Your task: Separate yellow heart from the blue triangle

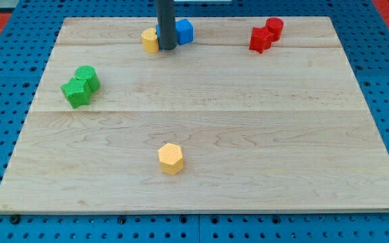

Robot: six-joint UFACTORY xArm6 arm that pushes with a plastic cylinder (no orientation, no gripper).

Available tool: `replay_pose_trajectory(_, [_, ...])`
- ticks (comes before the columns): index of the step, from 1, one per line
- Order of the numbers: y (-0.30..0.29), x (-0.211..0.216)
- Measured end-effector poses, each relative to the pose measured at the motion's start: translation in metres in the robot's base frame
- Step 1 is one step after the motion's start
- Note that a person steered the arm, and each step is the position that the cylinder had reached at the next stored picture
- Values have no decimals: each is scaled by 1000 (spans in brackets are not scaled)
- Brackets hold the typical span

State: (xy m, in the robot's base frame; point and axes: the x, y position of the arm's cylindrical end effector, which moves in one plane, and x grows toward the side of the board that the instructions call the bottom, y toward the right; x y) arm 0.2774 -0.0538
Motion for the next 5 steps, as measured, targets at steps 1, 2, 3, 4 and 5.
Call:
replay_pose_trajectory(1, [-25, 23])
replay_pose_trajectory(2, [-96, 19])
replay_pose_trajectory(3, [-91, -25])
replay_pose_trajectory(4, [-54, -44])
replay_pose_trajectory(5, [-6, 20])
